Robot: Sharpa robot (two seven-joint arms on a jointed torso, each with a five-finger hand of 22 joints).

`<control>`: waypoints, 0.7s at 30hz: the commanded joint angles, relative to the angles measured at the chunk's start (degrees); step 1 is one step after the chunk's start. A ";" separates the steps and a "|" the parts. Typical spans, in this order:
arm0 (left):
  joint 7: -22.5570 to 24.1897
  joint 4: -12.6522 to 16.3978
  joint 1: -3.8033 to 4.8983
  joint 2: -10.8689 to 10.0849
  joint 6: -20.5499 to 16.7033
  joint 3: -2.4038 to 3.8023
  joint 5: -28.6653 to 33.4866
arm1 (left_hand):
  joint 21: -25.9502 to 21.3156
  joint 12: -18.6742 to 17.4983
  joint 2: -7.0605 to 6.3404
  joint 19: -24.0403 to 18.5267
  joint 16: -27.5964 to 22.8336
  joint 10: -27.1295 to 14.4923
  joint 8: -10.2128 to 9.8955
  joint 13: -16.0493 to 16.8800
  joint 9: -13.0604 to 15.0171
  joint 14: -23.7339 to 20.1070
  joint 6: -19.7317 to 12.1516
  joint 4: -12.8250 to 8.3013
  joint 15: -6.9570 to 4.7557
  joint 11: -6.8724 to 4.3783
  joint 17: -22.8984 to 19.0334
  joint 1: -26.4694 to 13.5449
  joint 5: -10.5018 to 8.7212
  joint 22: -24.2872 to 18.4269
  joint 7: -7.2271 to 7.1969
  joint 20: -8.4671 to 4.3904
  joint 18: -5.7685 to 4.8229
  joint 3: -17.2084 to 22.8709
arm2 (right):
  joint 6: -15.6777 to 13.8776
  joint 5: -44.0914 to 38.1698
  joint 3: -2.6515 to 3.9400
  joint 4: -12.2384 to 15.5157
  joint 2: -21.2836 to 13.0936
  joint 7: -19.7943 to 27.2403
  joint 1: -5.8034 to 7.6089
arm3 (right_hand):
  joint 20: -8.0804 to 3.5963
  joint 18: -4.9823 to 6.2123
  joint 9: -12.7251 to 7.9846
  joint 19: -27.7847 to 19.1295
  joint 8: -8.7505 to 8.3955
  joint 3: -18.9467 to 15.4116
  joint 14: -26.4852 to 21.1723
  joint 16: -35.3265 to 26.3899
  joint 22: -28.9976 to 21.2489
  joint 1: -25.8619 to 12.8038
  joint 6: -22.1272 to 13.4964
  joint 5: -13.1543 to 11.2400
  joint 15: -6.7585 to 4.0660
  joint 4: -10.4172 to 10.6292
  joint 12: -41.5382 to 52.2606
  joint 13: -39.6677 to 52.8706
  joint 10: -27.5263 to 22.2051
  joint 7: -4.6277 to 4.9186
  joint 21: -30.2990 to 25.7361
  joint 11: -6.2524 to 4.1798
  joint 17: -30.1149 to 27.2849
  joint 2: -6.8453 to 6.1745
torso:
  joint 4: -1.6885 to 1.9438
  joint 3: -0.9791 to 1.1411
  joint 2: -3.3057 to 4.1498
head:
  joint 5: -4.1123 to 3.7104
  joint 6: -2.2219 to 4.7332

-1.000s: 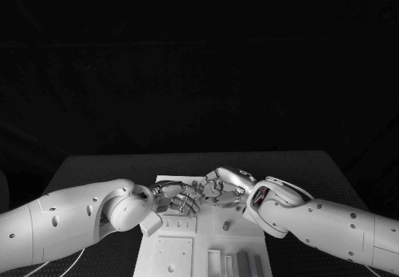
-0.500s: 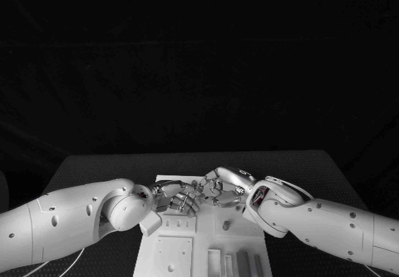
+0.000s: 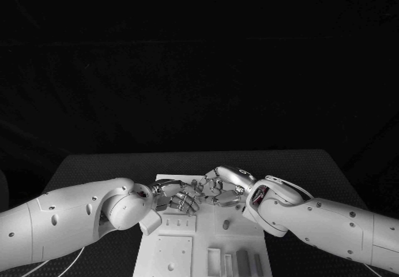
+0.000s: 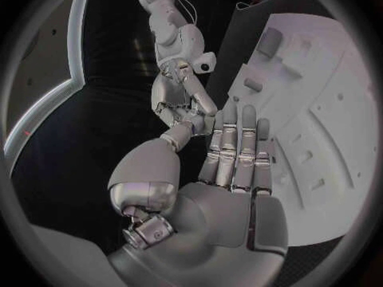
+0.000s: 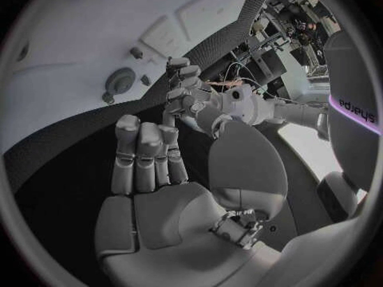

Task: Assemble the parts on the task board

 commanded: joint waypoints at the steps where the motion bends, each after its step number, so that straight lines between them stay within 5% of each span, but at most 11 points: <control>1: 1.14 0.08 0.08 0.13 -0.37 0.09 0.24 | 0.32 0.30 0.19 0.20 0.39 0.52 -0.07 -0.10 0.09 0.12 0.51 -0.29 -0.41 -0.13 -0.07 1.02 -0.31 0.18 -0.08 -0.41 -0.43 0.05 | 1.05 -0.07 -0.07 -0.01 0.07 0.42 -0.14 | -0.44 1.69 0.35 -0.05 0.34 0.07 -0.06 -0.02 0.72 -0.17 1.95 0.15 -0.50 -0.37 -0.08 -0.04 -0.36 1.36 0.27 -0.03 -0.08 0.55 | 0.02 -0.01 -0.01 | 0.02 -0.03; 8: 1.12 0.10 0.08 0.16 -1.47 0.09 0.02 | 0.35 0.10 0.87 0.37 0.81 1.77 -0.01 -0.47 0.06 0.58 1.81 -0.62 -0.68 -0.58 -0.17 2.37 -0.66 0.07 -0.60 -0.54 -0.43 0.21 | 1.02 0.40 -0.09 -0.21 0.10 0.42 -0.18 | -0.42 1.69 0.33 -0.11 0.21 -0.07 -0.12 -0.06 0.72 -0.33 1.77 0.19 -0.47 -0.54 -0.12 -0.05 -0.45 1.42 0.24 0.02 -0.09 0.31 | -0.01 0.03 -0.02 | 0.13 -0.14; 14: 1.29 0.15 0.08 0.15 -3.18 0.09 -1.06 | 0.40 -0.11 0.99 0.51 1.01 2.43 -0.02 -0.70 0.03 0.88 2.43 -0.86 -0.81 -0.78 -0.24 2.86 -0.65 0.02 -0.82 -0.62 -0.43 0.17 | -0.12 1.47 -0.13 -0.67 -0.03 0.23 -0.17 | -0.31 1.69 -0.27 -0.49 -1.42 -2.42 -0.57 -0.35 0.71 -1.72 -0.99 2.60 0.29 -1.63 -0.30 -0.03 -1.13 2.39 0.09 0.90 -0.17 -0.42 | 0.00 -0.01 -0.03 | 0.09 -0.16; 15: 1.35 0.14 0.08 0.16 -3.65 0.09 -1.37 | 0.62 0.13 1.06 0.85 1.55 3.70 0.43 -0.69 0.23 1.89 3.63 -1.23 -1.23 -1.20 -0.15 3.37 -0.38 0.07 -1.14 -0.82 -0.43 0.15 | -0.75 1.55 -0.13 -0.72 -0.08 0.27 -0.17 | -0.10 1.61 -0.90 -0.97 -2.97 -3.77 -1.11 -0.75 0.61 -3.38 -3.79 3.90 1.19 -1.43 -0.98 -0.31 -2.02 2.80 -0.24 1.64 -0.31 -1.55 | 0.00 -0.02 -0.04 | 0.08 -0.15; 21: 1.01 -0.05 0.08 0.02 -4.83 0.09 -2.77 | 1.99 -0.91 0.75 2.41 1.85 6.43 0.36 -1.52 0.41 4.00 5.47 -1.96 -2.19 -1.80 -0.74 3.63 1.19 0.54 -1.53 -1.82 -0.43 -0.53 | -2.44 2.43 -0.13 -1.10 -0.61 0.67 -0.17 | 0.65 1.69 -1.85 -2.56 -5.04 -7.58 -2.56 -1.55 0.37 -4.45 -7.75 6.96 2.77 -2.85 -2.07 -1.13 -3.86 5.09 -1.39 3.49 -0.58 -1.50 | 0.00 0.04 0.00 | 0.11 -0.40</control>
